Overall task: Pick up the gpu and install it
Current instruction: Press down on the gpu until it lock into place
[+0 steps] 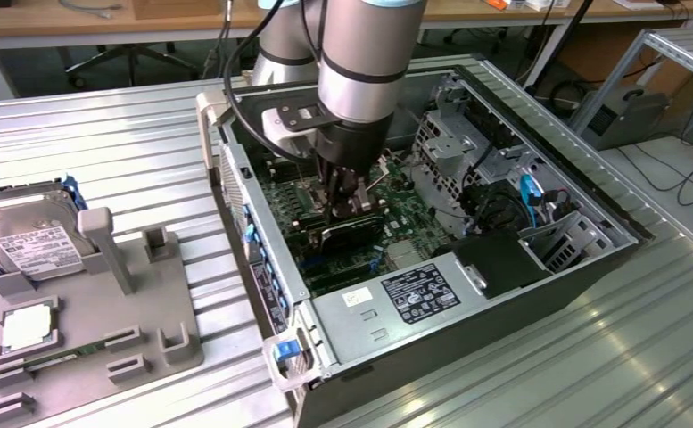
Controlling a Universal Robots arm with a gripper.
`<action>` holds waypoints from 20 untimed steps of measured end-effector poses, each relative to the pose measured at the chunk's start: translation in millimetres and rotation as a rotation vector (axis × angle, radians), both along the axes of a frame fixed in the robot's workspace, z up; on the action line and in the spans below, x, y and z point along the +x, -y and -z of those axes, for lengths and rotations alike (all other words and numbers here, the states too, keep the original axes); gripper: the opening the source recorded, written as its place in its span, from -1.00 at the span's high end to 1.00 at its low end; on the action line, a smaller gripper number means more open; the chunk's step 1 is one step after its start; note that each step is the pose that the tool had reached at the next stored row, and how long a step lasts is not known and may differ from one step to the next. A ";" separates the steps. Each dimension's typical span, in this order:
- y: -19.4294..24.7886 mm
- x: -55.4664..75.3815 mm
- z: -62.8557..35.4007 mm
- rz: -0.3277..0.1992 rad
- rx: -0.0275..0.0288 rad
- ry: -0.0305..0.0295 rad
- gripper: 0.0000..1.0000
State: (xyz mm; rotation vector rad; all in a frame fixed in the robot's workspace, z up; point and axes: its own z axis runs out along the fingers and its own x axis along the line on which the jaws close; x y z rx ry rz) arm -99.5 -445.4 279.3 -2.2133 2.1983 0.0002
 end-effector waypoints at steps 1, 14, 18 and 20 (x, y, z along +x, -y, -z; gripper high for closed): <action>0.8 0.0 0.0 0.000 0.0002 0.0000 0.79; 1.3 0.0 4.6 0.000 -0.0001 -0.0003 0.79; 1.3 0.0 6.5 0.000 0.0001 -0.0001 0.79; 1.3 0.0 6.6 0.000 0.0000 -0.0002 0.79</action>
